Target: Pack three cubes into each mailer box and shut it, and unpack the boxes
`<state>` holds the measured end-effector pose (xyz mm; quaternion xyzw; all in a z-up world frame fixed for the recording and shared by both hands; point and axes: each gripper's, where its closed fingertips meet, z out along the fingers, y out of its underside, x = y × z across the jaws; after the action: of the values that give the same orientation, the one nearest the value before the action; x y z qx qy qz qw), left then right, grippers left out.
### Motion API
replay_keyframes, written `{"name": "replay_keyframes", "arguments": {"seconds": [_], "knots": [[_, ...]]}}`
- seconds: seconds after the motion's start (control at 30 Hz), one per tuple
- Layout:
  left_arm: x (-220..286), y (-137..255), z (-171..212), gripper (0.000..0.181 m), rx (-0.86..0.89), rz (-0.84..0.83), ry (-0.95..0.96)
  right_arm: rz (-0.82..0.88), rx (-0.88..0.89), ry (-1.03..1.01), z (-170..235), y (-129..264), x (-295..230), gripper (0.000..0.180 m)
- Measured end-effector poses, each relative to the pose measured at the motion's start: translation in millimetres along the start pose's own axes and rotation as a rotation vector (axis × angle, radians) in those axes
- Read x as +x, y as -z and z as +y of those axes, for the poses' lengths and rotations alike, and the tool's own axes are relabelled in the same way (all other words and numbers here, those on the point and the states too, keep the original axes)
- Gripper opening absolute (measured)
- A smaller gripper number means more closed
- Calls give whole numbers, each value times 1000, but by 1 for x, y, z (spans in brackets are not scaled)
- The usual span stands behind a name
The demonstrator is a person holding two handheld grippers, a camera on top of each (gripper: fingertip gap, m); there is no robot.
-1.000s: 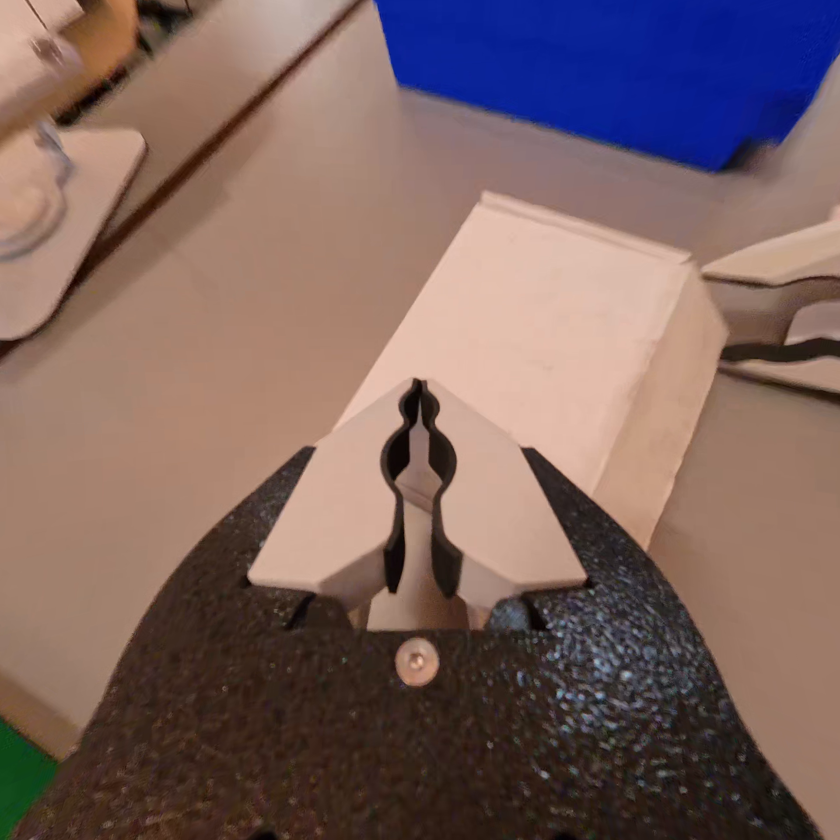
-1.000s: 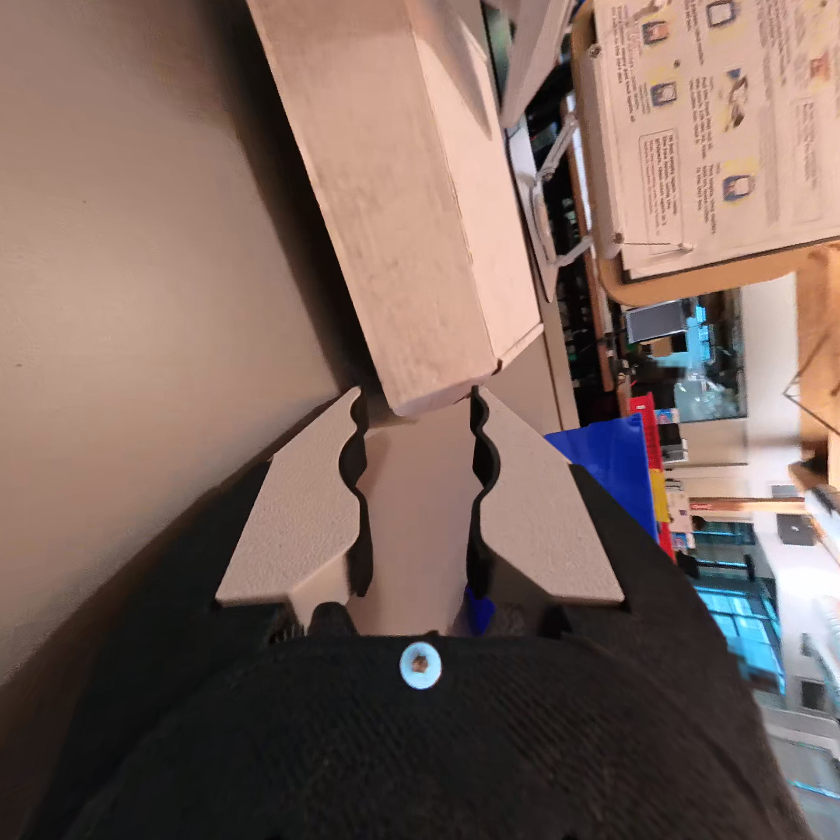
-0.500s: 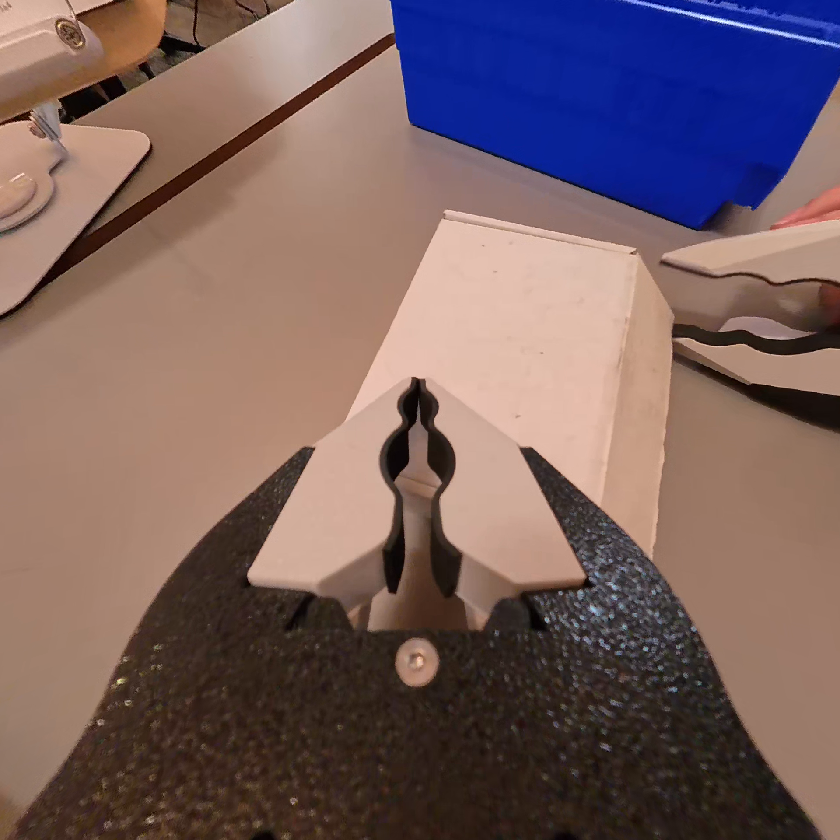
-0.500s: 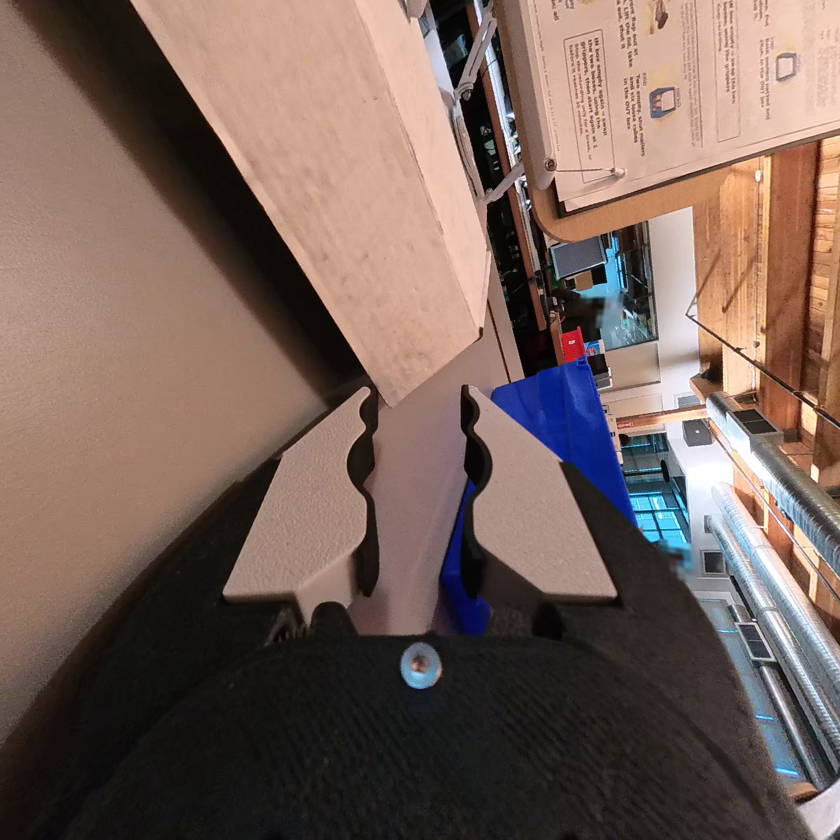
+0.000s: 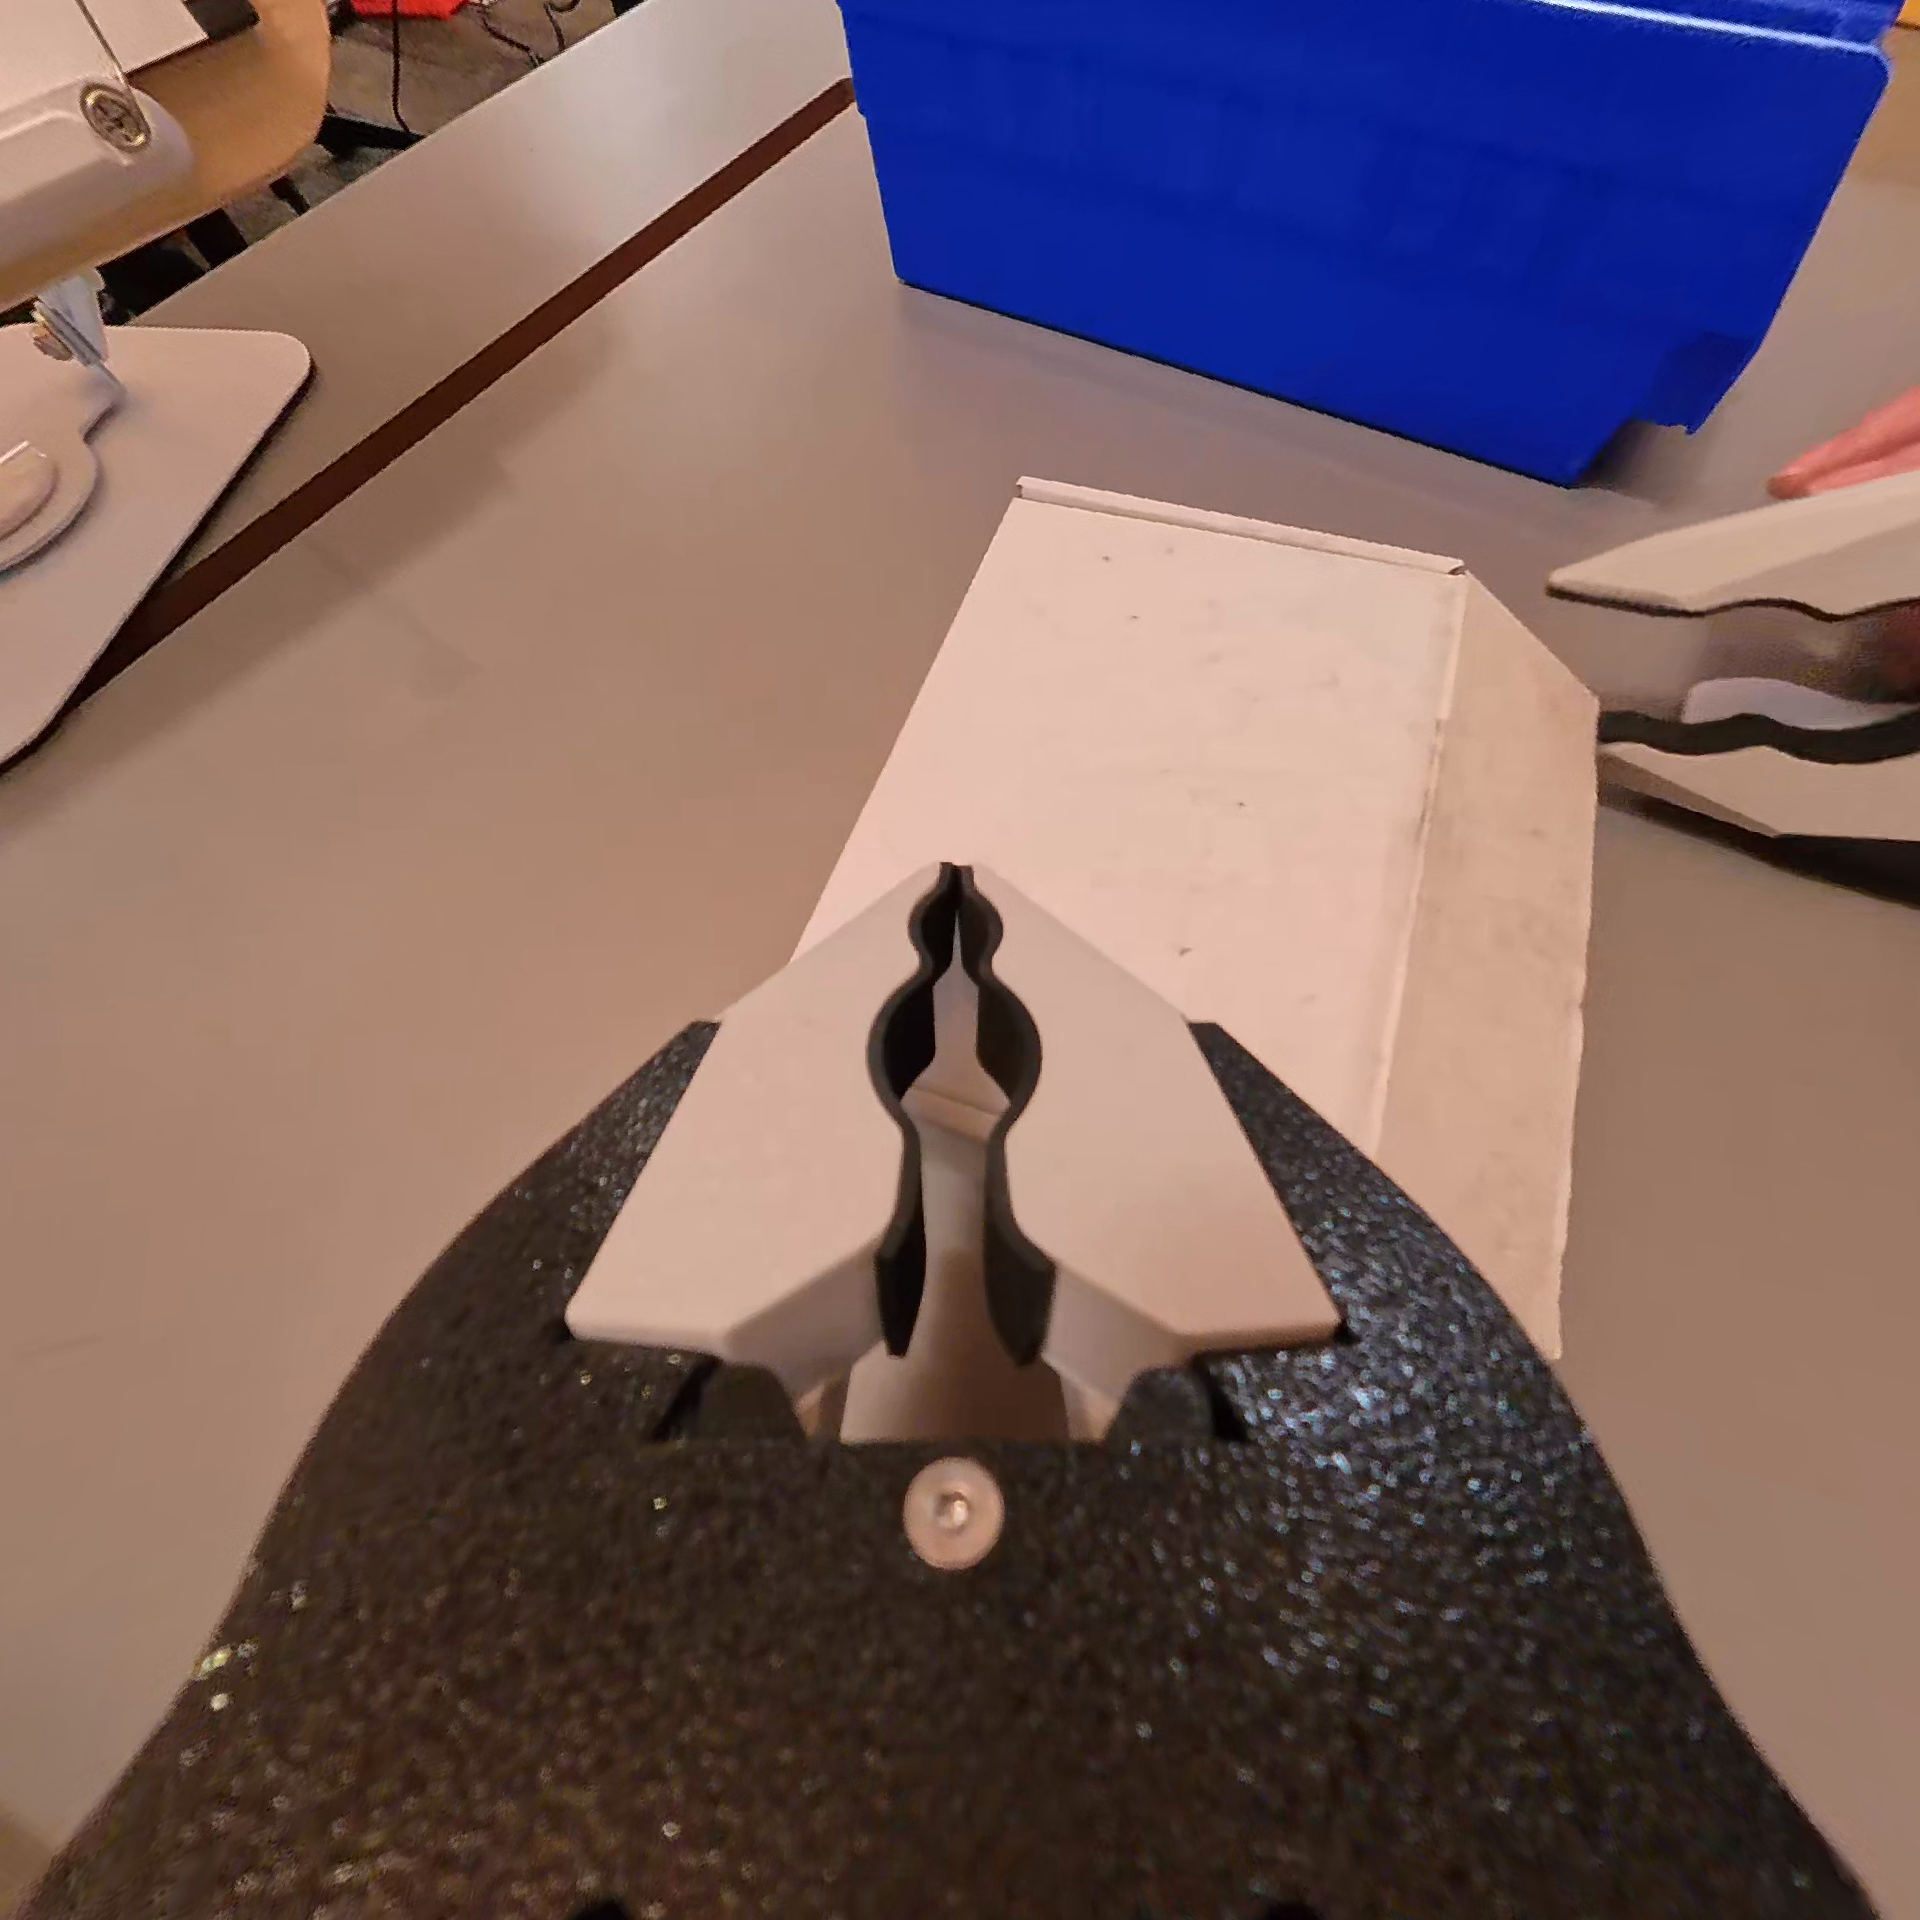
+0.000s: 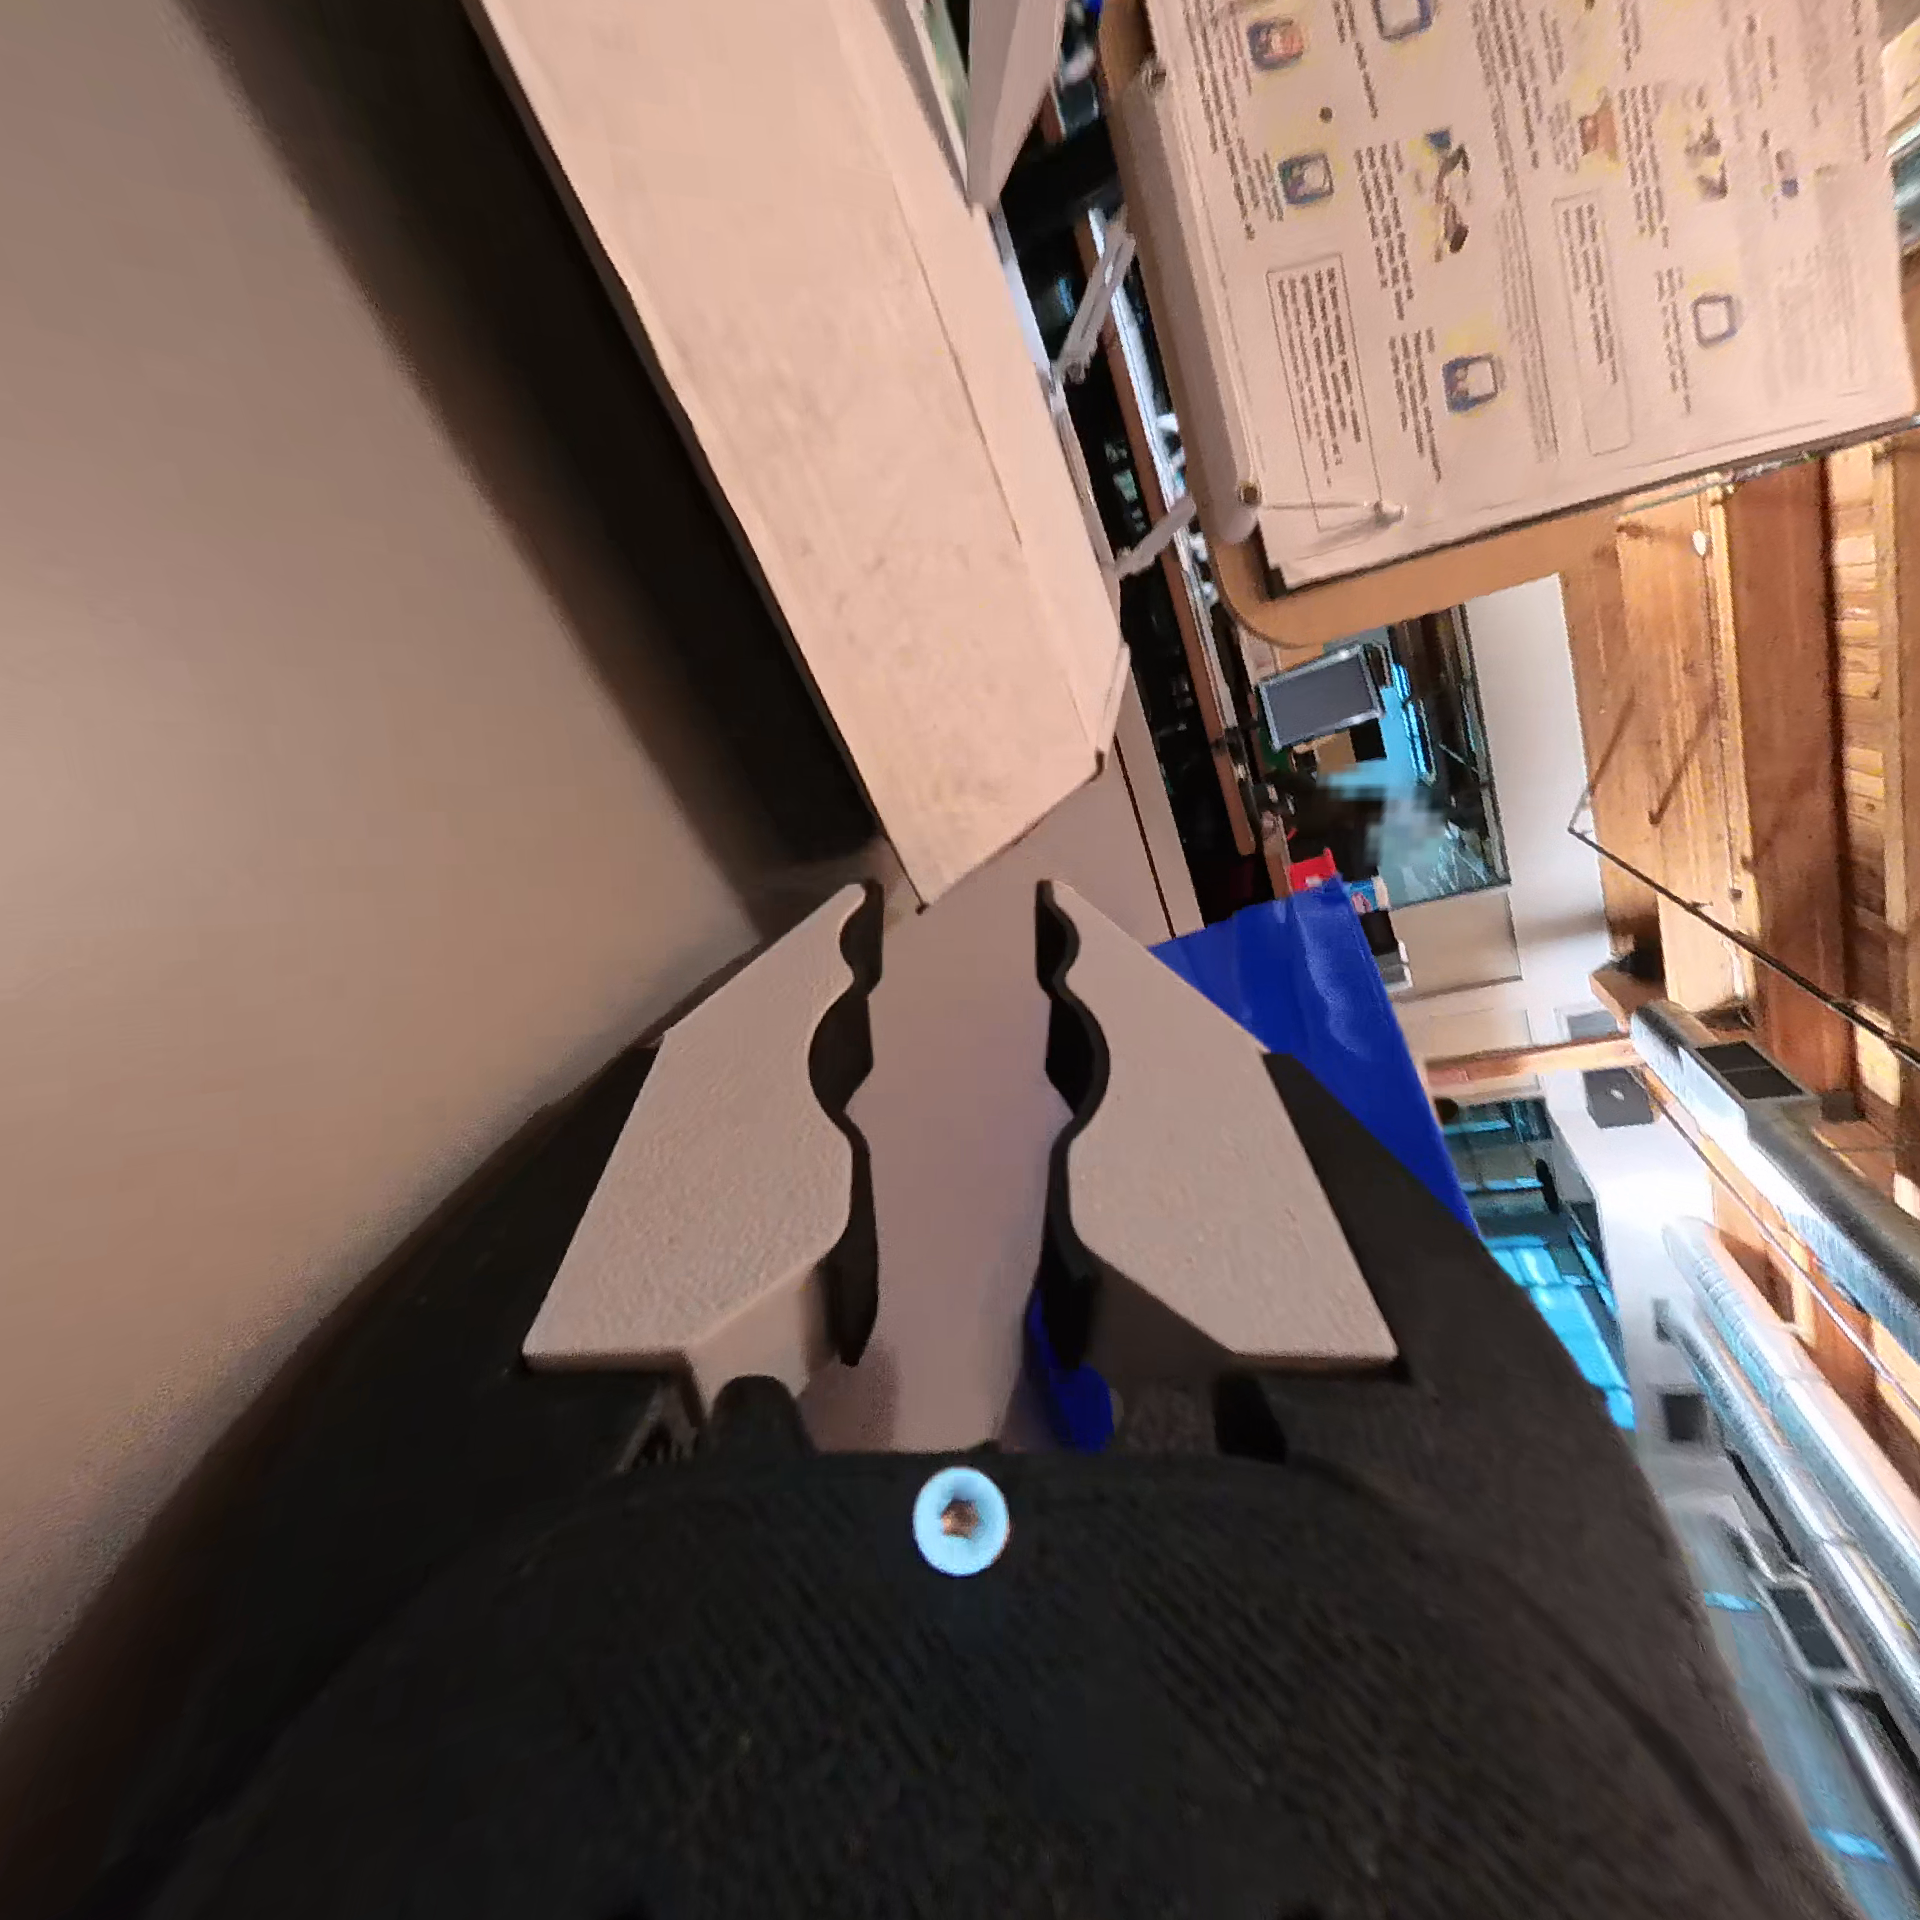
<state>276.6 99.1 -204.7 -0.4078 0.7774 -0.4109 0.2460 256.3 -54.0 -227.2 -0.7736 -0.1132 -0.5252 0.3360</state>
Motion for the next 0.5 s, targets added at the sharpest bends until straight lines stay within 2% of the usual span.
{"name": "replay_keyframes", "arguments": {"seconds": [0.13, 0.23, 0.3, 0.5], "knots": [[0, 0, 0, 0, 2, -11, -5, 2, -59, 26, 10, -14, 6, 29], [-1, 0, 0, 0, 7, -12, 1, -46, -41, 32, 6, -19, -2, 12], [-1, 0, 0, 0, 12, -8, 4, -44, -41, 27, 7, -18, -2, 11], [1, 0, 0, 0, 5, 1, -28, -145, 15, -125, 0, -9, -6, 10]]}}
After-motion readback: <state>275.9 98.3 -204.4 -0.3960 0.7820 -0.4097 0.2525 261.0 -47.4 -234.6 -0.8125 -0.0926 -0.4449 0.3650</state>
